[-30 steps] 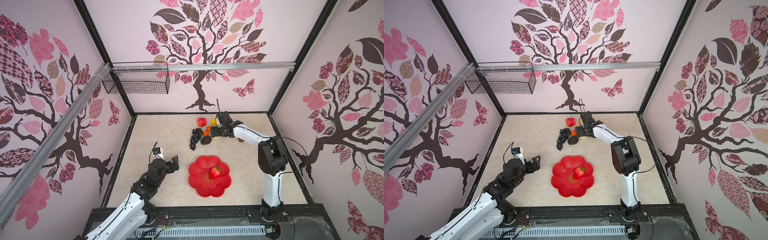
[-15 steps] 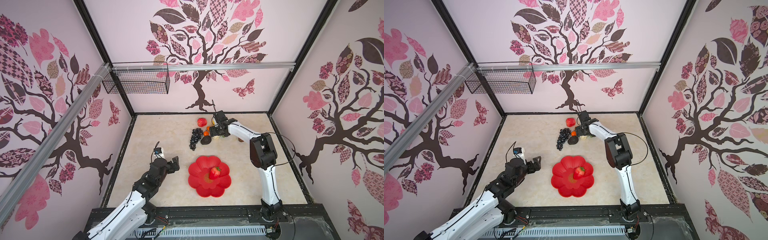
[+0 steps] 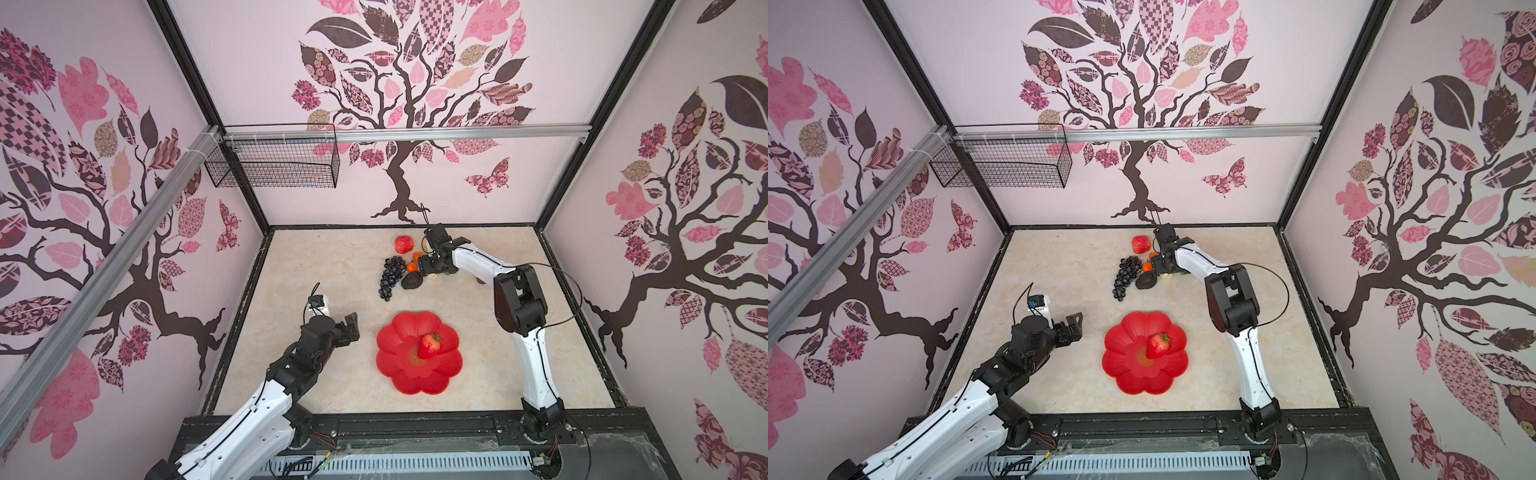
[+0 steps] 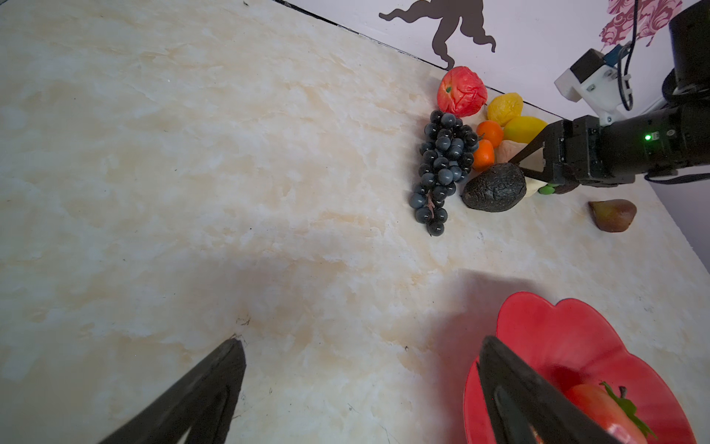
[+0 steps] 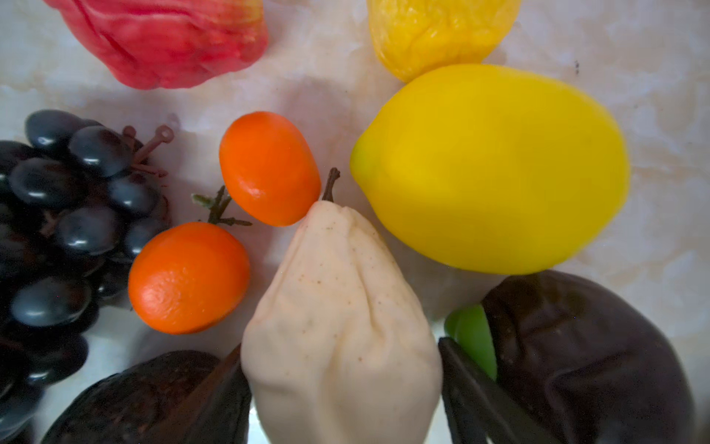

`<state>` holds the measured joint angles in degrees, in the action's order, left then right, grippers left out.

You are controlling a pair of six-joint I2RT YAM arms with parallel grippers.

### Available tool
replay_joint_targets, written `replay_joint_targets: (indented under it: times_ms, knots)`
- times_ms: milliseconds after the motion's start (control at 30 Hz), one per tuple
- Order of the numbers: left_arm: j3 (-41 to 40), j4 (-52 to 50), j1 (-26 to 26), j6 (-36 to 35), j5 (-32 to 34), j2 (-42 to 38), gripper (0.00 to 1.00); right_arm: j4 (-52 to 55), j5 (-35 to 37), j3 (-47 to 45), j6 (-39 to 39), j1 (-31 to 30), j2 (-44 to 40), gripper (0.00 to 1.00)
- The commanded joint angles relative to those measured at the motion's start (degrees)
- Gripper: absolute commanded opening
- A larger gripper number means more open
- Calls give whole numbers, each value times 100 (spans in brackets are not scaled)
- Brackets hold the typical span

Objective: Arrange fruit in a fruit bowl
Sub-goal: Pick up the fruit from the top-center of the table.

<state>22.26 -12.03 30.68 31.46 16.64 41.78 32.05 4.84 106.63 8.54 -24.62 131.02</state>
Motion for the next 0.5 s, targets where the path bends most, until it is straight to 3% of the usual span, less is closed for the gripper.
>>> replay_joint_targets:
  times_ms: [0, 267, 467]
  knots:
    - [-152, 136, -3, -19, 14, -12, 98, 225, 87, 311, -63, 10, 339, 77]
    - [-139, 94, -5, -26, 34, -65, 98, 252, 84, 324, -45, 0, 213, 70]
    - [-143, 88, -1, -33, 14, -83, 98, -147, -19, -318, 21, -1, -369, 68]
